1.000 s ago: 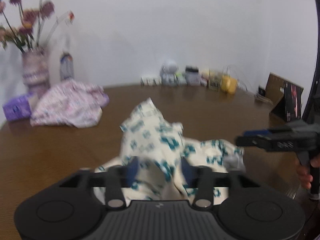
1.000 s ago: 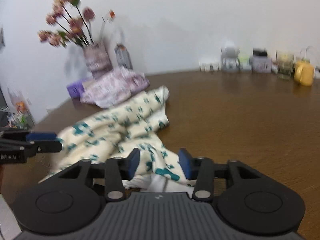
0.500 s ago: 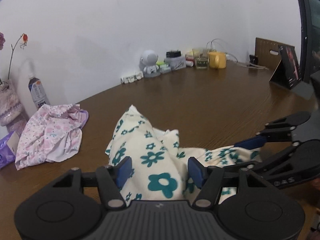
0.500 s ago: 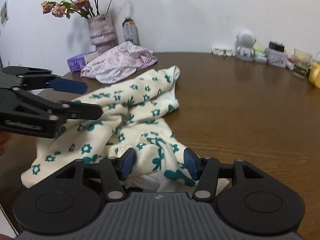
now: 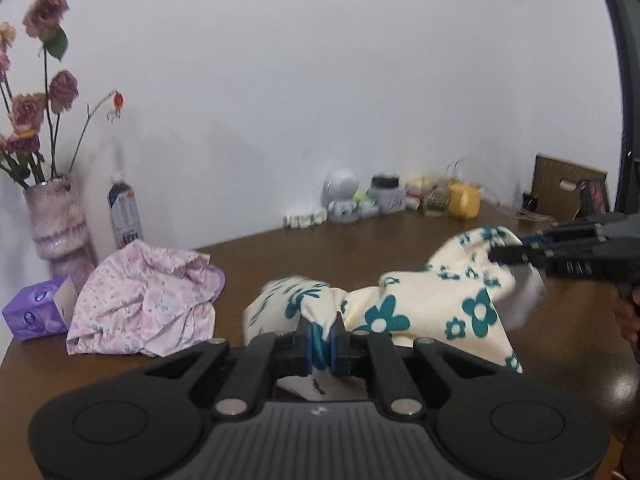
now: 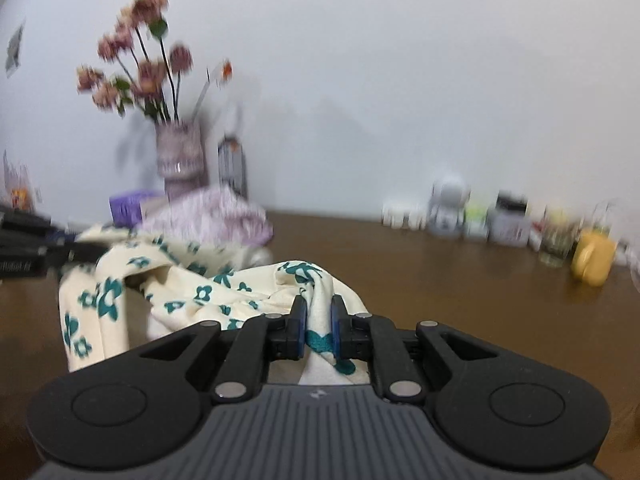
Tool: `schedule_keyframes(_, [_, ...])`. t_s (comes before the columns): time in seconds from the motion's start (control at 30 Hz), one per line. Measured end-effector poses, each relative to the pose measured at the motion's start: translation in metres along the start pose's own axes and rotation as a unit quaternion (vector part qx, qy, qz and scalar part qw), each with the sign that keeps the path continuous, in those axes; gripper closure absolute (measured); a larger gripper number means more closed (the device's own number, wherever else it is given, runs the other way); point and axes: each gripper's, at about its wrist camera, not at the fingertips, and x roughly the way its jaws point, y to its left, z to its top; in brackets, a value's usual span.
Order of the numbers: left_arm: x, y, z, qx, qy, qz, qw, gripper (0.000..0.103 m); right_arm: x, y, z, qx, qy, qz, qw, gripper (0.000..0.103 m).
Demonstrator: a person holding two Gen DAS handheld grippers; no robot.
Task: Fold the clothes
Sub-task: 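Lift the shirt with both grippers and pull it away from the vase, then open both grippers and lower the shirt onto the table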
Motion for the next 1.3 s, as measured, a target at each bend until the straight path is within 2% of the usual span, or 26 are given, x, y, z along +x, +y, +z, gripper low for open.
schedule_keyframes(0.07, [-0.004,0.001,-0.012,-0.019,0.01,-0.003,0.9998,0.096,-0.008,-0.001,0.0,0.003,-0.008,0.001,1.0,0.092])
schedule_keyframes(0.2, [0.004,0.007,-0.054,-0.077,0.064,-0.01,0.995,0.095,0.005,-0.006,-0.036,0.036,0.054,0.006,0.998,0.092])
schedule_keyframes(0.33, [0.004,0.009,-0.077,-0.103,0.081,-0.009,0.9914,0.094,0.007,-0.004,-0.061,0.063,0.08,0.008,0.995,0.092])
schedule_keyframes(0.43, [0.002,0.009,-0.083,-0.115,0.078,-0.006,0.9903,0.094,0.009,-0.002,-0.08,0.084,0.099,0.009,0.991,0.092])
schedule_keyframes(0.53, [0.005,0.007,-0.093,-0.124,0.083,-0.005,0.9888,0.094,0.006,0.005,-0.084,0.082,0.098,0.002,0.992,0.091])
schedule_keyframes(0.7, [0.008,0.001,-0.103,-0.136,0.093,0.002,0.9864,0.094,0.004,0.008,-0.087,0.081,0.103,0.0,0.991,0.091])
schedule_keyframes(0.93, [0.005,-0.005,-0.106,-0.127,0.096,0.004,0.9872,0.094,0.002,0.011,-0.09,0.08,0.109,0.0,0.991,0.09])
schedule_keyframes(1.23, [0.005,-0.005,-0.11,-0.124,0.101,-0.004,0.9871,0.093,0.003,0.011,-0.09,0.068,0.116,-0.001,0.991,0.089])
schedule_keyframes(1.3, [0.005,-0.002,-0.107,-0.127,0.103,-0.007,0.9866,0.09,0.003,0.01,-0.089,0.068,0.118,-0.002,0.991,0.088])
